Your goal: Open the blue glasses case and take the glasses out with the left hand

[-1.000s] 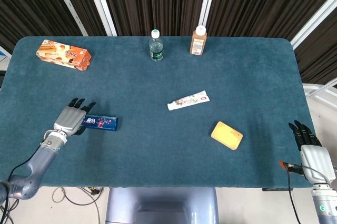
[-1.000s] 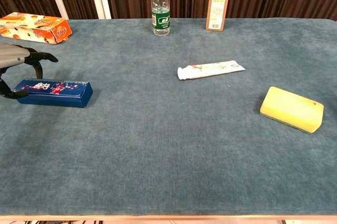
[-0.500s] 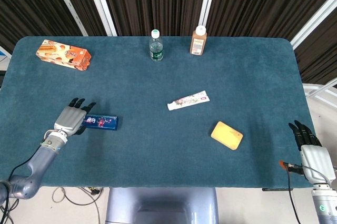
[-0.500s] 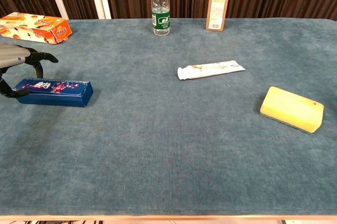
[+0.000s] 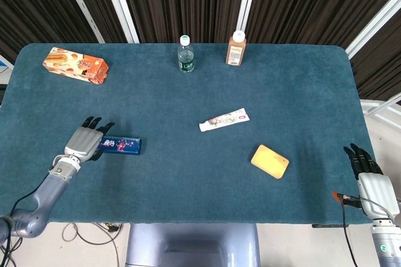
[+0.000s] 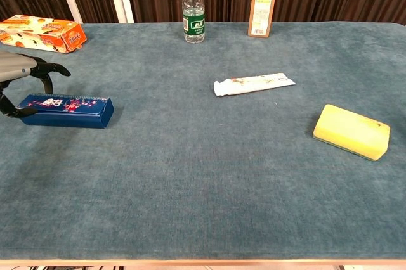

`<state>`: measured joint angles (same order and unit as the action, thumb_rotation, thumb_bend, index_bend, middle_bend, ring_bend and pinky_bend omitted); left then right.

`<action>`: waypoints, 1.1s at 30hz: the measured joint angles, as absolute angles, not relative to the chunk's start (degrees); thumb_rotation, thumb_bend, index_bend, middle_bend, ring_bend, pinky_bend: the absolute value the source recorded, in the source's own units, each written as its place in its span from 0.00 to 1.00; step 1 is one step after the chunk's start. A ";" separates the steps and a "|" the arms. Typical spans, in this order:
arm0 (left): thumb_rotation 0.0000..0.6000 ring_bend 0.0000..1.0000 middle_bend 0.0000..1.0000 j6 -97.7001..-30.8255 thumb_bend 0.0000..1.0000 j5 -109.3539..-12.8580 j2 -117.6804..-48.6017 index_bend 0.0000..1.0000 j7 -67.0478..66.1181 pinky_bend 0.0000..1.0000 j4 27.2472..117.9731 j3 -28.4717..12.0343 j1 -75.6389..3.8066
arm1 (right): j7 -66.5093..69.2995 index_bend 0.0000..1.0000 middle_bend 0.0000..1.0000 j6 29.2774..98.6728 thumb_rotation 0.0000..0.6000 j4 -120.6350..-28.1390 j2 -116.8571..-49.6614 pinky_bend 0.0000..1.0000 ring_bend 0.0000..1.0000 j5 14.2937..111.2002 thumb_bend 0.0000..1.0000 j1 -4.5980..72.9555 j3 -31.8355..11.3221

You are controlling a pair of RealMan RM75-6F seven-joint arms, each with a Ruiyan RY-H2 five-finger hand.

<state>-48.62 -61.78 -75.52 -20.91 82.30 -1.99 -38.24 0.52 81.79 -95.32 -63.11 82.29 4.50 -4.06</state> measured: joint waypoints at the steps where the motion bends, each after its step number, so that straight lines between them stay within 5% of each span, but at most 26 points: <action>1: 1.00 0.00 0.35 -48.51 0.48 -61.71 -75.63 0.09 -20.92 0.04 82.15 -2.01 -38.29 | 0.51 0.00 0.00 81.80 1.00 -95.31 -63.11 0.19 0.00 82.29 0.20 4.50 -4.06; 33: 1.00 0.00 0.24 -47.31 0.45 -59.54 -79.93 0.06 -20.73 0.04 75.31 -3.78 -39.63 | 0.39 0.00 0.00 81.70 1.00 -95.37 -63.24 0.19 0.00 81.69 0.20 4.43 -4.23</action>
<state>-47.31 -59.54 -79.93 -20.73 75.31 -3.78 -39.63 0.39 81.70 -95.37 -63.24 81.69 4.43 -4.23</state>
